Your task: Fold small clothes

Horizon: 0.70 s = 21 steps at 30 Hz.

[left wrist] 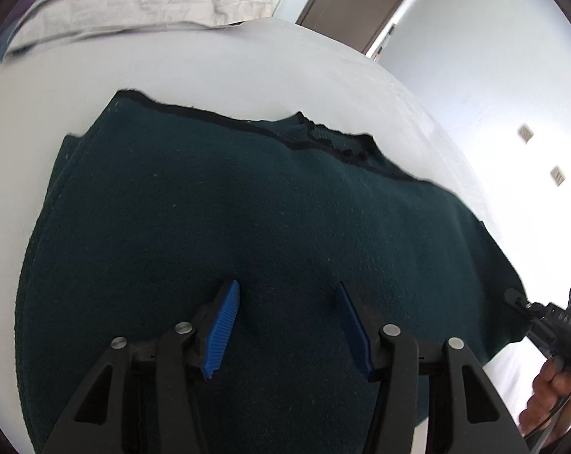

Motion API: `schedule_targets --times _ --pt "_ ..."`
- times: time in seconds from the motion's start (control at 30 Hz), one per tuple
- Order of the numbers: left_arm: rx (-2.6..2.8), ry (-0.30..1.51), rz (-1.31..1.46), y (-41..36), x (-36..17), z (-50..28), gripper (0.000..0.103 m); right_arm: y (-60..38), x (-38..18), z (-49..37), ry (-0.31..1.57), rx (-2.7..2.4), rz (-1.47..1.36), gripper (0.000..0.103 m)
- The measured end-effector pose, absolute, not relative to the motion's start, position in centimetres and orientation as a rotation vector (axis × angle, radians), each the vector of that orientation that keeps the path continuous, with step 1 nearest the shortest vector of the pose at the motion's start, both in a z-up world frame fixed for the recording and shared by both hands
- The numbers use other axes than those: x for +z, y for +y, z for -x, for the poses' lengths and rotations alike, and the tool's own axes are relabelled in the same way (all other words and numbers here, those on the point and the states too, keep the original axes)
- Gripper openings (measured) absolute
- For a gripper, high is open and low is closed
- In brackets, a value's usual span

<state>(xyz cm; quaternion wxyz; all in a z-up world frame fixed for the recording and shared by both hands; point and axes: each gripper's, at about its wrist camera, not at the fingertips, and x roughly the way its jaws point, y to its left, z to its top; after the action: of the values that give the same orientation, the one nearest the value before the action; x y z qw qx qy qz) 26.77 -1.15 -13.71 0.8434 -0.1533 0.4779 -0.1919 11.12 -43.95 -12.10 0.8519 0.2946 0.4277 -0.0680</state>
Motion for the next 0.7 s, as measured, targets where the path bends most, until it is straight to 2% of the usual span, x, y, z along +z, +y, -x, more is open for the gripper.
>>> schedule_targets --times 0.13,0.2,0.27,0.4,0.57,0.7 --pt "-0.412 1.011 0.498 2.4 -12.8 -27.2 0.053 -33.9 -9.5 -14.2 0.930 0.014 -0.367 0.009" --pt "-0.423 1.004 0.559 4.0 -12.3 -27.5 0.062 -27.9 -9.8 -15.5 0.961 0.141 -0.251 0.009" --pt "-0.455 1.022 0.628 5.0 -12.5 -27.9 0.065 -24.8 -11.1 -16.5 1.001 0.196 -0.205 0.009" --pt "-0.502 1.052 0.667 4.6 -12.4 -28.4 0.069 -23.7 -13.2 -17.1 1.028 0.211 -0.251 0.009" --pt "-0.539 1.101 0.685 2.2 -11.6 -28.5 0.077 -25.0 -11.9 -16.0 0.976 0.215 -0.253 0.009" --pt "-0.558 1.122 0.619 -0.9 -10.2 -29.2 0.078 -24.8 -11.1 -15.1 0.953 0.231 -0.238 0.009"
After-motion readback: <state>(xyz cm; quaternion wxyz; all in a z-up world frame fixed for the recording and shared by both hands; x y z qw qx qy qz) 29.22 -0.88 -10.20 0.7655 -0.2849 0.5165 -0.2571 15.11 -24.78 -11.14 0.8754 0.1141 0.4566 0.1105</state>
